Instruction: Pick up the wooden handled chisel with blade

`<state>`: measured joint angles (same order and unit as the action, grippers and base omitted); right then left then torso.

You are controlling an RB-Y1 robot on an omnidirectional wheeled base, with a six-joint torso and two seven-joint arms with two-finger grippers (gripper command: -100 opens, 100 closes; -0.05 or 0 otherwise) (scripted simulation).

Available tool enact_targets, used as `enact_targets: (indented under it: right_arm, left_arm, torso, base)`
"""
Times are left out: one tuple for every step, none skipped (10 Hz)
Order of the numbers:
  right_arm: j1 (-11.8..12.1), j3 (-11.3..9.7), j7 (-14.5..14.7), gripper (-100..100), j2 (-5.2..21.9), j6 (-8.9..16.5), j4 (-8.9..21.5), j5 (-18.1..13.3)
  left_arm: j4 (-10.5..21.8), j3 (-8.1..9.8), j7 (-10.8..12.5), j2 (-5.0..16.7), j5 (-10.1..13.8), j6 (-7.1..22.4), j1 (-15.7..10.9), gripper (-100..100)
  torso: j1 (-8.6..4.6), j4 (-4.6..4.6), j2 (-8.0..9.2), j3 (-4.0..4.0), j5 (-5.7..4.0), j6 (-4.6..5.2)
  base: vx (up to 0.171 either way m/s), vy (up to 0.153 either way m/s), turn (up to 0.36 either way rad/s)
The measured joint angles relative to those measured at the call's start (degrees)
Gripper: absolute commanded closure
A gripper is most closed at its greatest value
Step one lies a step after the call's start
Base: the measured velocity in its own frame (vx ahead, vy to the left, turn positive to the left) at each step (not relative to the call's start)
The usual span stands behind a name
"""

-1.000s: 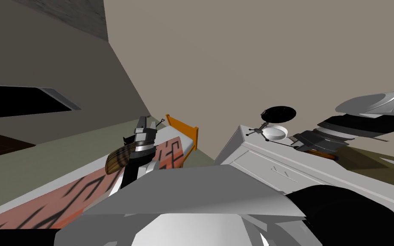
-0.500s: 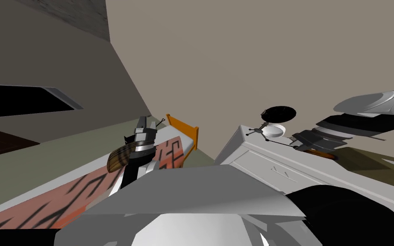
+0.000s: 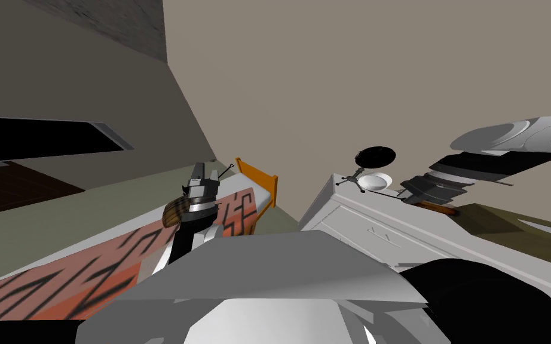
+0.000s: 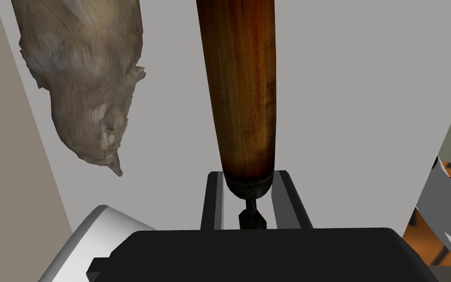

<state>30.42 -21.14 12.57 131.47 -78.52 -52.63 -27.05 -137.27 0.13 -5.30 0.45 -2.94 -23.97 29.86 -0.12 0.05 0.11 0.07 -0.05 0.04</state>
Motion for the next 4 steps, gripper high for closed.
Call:
enact_targets:
  right_arm:
    - [-0.42, 0.15, -1.61, 100, 0.85, 0.33, -1.4, -0.05]
    - [-0.81, 0.33, -3.1, 100, 1.66, 0.38, -2.29, -0.08]
    - [-0.35, 1.2, -4.28, 100, 2.25, 0.07, -2.38, -0.08]
    - [-0.3, 1.34, -4.54, 0, 2.32, -0.03, -2.38, -0.06]
  left_arm:
    - [0.0, 0.0, 0.0, 0.0, 0.0, 0.0, 0.0, 0]
    - [0.0, 0.0, 0.0, 0.0, 0.0, 0.0, 0.0, 0]
    - [0.0, 0.0, 0.0, 0.0, 0.0, 0.0, 0.0, 0]
    - [0.0, 0.0, 0.0, 0.0, 0.0, 0.0, 0.01, 0]
  torso:
    - [-0.01, 0.0, 0.02, 0.01, 0.0, -0.01]
    - [0.02, 0.01, 0.02, 0.02, 0.01, 0.01]
    - [0.03, 0.01, 0.02, 0.02, 0.02, 0.02]
    - [0.08, 0.0, -0.09, -0.04, 0.01, 0.07]
  base:
    - [-0.097, -0.052, 0.072]
    - [-0.093, -0.049, 0.066]
    - [-0.04, -0.023, 0.021]
    - [-0.006, -0.004, -0.004]
